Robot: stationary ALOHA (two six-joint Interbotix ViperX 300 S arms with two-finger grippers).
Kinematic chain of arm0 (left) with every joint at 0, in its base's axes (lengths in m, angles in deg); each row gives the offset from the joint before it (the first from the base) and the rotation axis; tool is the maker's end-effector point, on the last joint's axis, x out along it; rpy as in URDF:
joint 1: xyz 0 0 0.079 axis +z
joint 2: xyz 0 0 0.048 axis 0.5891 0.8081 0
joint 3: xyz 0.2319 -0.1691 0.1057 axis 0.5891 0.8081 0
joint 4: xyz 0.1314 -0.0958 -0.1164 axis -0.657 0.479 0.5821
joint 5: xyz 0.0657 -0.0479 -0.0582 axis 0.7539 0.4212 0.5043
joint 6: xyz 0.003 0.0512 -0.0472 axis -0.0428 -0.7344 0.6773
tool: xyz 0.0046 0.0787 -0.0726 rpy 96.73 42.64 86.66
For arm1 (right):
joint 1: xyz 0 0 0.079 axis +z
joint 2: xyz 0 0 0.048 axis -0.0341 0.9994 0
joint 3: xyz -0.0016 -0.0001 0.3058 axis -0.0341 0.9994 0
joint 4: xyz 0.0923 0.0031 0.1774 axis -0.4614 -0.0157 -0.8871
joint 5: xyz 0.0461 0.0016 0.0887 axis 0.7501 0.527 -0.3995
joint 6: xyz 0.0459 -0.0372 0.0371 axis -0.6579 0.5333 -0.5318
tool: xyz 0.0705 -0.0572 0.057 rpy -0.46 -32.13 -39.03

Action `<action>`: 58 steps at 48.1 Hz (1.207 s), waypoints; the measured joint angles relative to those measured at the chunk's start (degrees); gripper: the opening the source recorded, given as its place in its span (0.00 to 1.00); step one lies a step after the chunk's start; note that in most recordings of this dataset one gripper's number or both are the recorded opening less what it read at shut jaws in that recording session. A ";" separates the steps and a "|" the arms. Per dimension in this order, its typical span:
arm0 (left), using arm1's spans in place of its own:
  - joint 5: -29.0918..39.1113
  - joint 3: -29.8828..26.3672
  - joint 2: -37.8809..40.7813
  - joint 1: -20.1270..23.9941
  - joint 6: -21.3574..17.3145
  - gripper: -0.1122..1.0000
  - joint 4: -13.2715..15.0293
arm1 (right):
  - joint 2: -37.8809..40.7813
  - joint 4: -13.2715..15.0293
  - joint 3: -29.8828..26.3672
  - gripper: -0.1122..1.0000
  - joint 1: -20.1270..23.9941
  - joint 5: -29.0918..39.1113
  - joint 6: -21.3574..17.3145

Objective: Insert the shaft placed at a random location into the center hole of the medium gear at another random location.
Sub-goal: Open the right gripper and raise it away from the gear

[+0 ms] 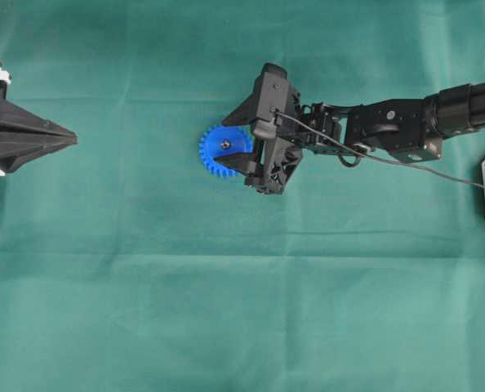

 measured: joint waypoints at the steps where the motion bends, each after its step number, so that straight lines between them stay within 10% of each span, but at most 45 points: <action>1: 0.00 0.09 0.00 0.09 0.00 0.10 -0.09 | 0.00 0.00 0.00 0.86 0.09 -0.09 0.00; 22: 0.00 0.00 0.00 0.00 0.00 0.10 0.00 | -1.32 -0.09 -0.18 0.84 0.00 0.09 0.00; 58: 0.00 0.00 -0.09 0.00 0.00 0.10 0.00 | -25.40 0.26 6.86 0.83 0.26 8.17 0.09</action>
